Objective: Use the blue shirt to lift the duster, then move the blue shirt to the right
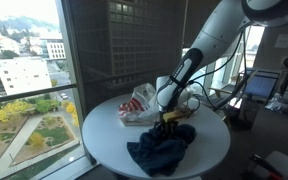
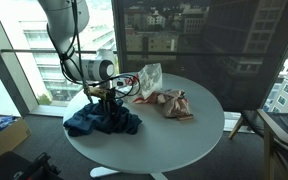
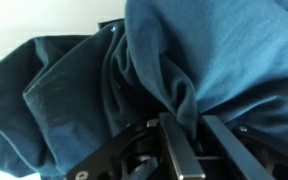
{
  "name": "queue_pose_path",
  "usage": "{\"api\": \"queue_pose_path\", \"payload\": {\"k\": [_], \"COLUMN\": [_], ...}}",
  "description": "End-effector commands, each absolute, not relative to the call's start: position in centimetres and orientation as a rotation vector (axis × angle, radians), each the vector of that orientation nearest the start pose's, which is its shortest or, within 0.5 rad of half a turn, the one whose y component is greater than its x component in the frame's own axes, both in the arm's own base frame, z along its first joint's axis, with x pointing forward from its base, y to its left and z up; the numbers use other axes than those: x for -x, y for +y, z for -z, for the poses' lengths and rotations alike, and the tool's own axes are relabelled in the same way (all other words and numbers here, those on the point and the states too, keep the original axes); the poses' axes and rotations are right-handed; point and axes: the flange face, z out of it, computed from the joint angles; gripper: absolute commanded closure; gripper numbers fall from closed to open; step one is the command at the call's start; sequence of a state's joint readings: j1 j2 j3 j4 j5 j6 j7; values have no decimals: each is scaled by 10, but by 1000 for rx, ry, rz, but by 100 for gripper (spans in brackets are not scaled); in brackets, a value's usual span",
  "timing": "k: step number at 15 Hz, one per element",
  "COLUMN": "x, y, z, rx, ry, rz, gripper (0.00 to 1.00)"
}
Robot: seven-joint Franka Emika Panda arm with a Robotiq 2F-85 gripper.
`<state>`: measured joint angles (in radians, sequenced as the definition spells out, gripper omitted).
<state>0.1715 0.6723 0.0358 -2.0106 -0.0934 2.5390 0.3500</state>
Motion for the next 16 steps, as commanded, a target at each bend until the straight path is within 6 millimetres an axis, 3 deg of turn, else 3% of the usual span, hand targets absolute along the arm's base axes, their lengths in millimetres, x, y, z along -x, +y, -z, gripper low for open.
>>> {"api": "queue_pose_path", "payload": {"k": [1,2,8,16], "x": [-559,-557,-531,-453], "y": [129,131,135,139], "z": [-154,-169,-277,-415], "rx": [3212,3219,3230,3089], "ry": [166,180,340,560], "rz": [-85,-39,376,1032], "gripper": [91,88,88,88]}}
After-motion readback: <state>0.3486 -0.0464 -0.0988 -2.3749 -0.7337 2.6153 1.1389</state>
